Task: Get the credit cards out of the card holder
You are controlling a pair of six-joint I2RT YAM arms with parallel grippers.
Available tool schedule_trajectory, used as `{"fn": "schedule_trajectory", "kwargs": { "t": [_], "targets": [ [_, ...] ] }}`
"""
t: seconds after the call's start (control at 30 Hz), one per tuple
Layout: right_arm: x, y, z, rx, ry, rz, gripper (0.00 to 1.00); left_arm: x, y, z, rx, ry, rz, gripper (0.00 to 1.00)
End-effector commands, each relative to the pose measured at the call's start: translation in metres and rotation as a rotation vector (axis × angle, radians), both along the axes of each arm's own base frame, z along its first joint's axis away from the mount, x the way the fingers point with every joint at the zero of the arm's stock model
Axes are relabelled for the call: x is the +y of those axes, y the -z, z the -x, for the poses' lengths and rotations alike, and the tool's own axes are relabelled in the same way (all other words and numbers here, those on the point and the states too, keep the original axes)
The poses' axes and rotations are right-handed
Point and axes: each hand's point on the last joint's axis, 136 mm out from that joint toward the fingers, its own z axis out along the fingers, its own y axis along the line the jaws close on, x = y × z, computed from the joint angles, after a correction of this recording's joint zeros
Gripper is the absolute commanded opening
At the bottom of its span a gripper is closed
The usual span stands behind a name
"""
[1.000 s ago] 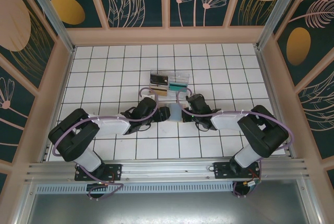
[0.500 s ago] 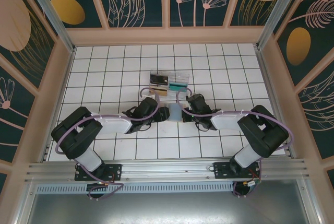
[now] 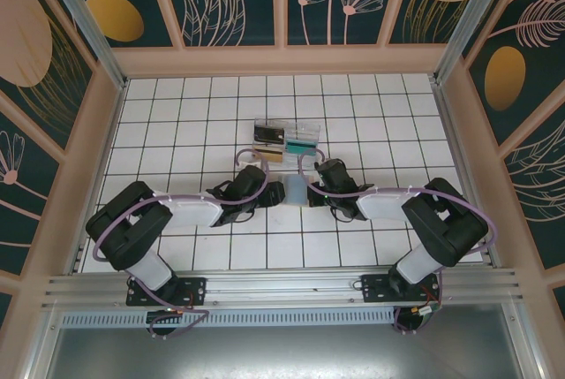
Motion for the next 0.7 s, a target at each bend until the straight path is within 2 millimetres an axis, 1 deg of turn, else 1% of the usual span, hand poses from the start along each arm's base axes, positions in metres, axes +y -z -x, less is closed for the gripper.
{"fn": "schedule_trajectory", "kwargs": {
  "t": [0.0, 0.1, 0.37, 0.53, 0.67],
  "targets": [
    [-0.005, 0.007, 0.003, 0.026, -0.001, 0.022, 0.1, -0.005, 0.005, 0.002, 0.027, 0.022, 0.023, 0.66],
    [-0.004, 0.007, 0.004, 0.029, -0.002, 0.022, 0.1, -0.012, 0.002, 0.004, 0.026, 0.049, 0.06, 0.66],
    [-0.003, 0.007, 0.004, 0.029, -0.004, 0.018, 0.1, -0.024, -0.006, 0.007, 0.022, 0.092, 0.12, 0.67],
    [-0.004, 0.008, 0.005, 0.032, -0.002, 0.018, 0.1, -0.031, -0.015, 0.007, 0.009, 0.117, 0.154, 0.77],
    [-0.004, 0.01, 0.006, 0.035, -0.002, 0.02, 0.1, -0.036, -0.019, 0.007, 0.003, 0.134, 0.178, 0.79]
  ]
}}
